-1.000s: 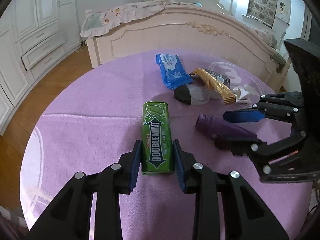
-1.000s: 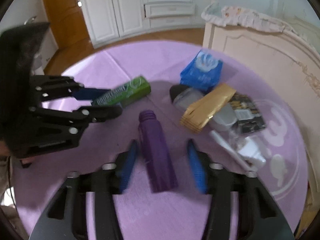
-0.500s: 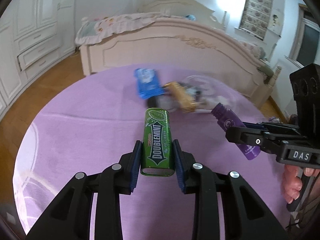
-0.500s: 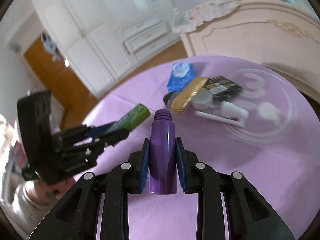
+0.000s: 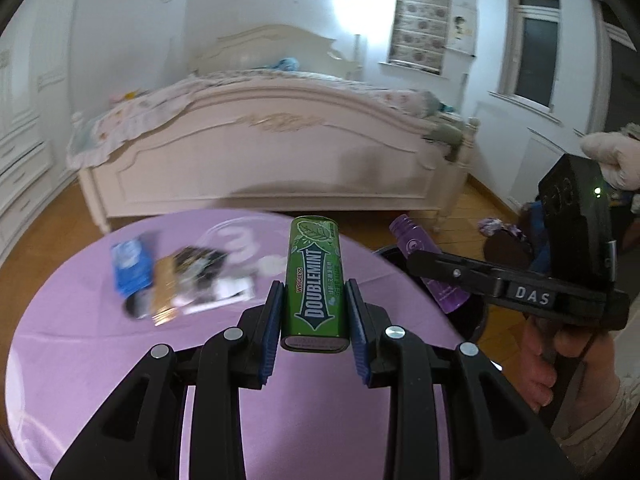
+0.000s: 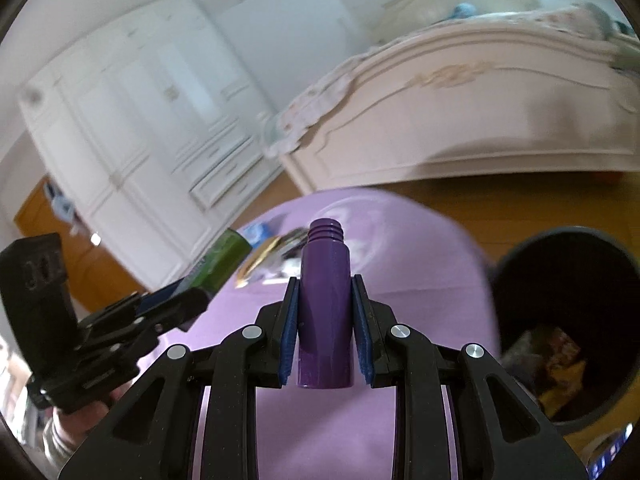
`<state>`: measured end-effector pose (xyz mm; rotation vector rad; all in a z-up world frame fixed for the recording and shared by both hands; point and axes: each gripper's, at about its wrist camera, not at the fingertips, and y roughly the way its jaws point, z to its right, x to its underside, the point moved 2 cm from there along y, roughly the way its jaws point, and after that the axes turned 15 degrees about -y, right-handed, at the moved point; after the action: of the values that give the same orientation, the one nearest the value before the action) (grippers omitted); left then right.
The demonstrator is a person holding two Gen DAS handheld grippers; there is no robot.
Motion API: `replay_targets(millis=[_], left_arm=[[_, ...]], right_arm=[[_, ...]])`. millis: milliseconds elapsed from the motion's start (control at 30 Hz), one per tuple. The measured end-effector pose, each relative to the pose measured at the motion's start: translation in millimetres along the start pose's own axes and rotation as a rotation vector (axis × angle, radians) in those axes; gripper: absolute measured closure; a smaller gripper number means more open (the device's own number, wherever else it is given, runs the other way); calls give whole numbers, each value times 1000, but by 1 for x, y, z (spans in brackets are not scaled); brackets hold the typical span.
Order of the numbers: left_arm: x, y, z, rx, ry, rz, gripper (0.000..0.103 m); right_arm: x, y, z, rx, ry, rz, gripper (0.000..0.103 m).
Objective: Collect trash
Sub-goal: 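Carry the gum box and bottle over the black bin and open both tools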
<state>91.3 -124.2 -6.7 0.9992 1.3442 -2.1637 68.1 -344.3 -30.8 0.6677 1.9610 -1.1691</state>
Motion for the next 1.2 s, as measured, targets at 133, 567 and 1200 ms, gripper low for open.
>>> replay_targets(millis=[133, 567, 1200], left_arm=[[-3, 19, 29, 39, 36, -14, 73], [5, 95, 104, 132, 81, -115, 73], [37, 168, 144, 129, 132, -270, 72]], right_arm=[[5, -17, 27, 46, 33, 26, 77], [42, -42, 115, 164, 206, 50, 77], [98, -19, 197, 202, 417, -8, 77]])
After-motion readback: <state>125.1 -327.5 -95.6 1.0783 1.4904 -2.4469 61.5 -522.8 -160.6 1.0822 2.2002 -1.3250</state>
